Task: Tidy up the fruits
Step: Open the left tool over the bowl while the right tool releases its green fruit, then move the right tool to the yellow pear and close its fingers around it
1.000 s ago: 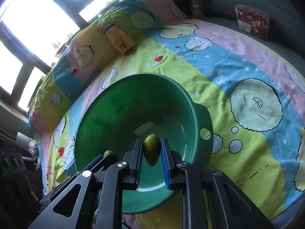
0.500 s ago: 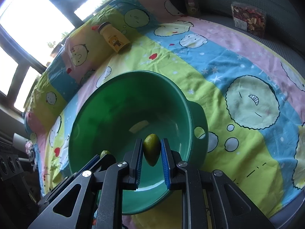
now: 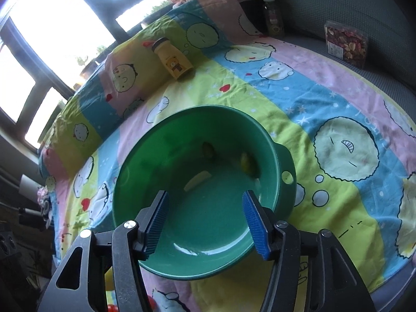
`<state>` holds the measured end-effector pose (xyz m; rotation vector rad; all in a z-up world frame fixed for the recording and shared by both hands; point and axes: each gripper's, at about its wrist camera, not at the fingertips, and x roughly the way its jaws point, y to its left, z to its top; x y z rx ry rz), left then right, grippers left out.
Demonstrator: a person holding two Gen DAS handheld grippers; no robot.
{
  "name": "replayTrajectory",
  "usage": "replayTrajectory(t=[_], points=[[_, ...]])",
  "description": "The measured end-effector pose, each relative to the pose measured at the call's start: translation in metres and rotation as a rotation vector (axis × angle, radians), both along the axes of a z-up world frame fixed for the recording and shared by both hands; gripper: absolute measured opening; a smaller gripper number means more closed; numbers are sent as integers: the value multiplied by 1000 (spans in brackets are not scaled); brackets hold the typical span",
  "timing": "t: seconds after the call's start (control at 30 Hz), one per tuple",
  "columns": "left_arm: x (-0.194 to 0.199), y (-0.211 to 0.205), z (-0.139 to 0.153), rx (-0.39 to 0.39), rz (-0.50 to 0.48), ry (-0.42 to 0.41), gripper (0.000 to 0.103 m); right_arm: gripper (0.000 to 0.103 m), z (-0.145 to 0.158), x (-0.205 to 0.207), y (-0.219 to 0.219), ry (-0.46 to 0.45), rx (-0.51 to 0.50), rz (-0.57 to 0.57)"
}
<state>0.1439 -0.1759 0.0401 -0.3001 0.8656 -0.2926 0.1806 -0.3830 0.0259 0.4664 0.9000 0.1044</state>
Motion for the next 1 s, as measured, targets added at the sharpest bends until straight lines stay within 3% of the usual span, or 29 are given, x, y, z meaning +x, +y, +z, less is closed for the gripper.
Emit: replayTrajectory(t=[0.2, 0.43, 0.57, 0.63, 0.8, 1.0], points=[[-37, 54, 2, 69, 127, 13, 66, 71, 13, -12, 32, -50, -8, 95], [-76, 116, -22, 22, 248, 87, 67, 71, 17, -20, 80, -52, -14, 240], [-81, 133, -37, 70, 300, 139, 66, 71, 10, -24, 109, -14, -15, 334], [-81, 140, -44, 72, 306, 152, 66, 71, 2, -24, 121, 26, 3, 376], [-76, 150, -58, -26, 284, 184, 66, 71, -13, -25, 150, 88, 24, 461], [-73, 145, -60, -45, 254, 174, 66, 71, -35, -18, 172, 174, 96, 528]])
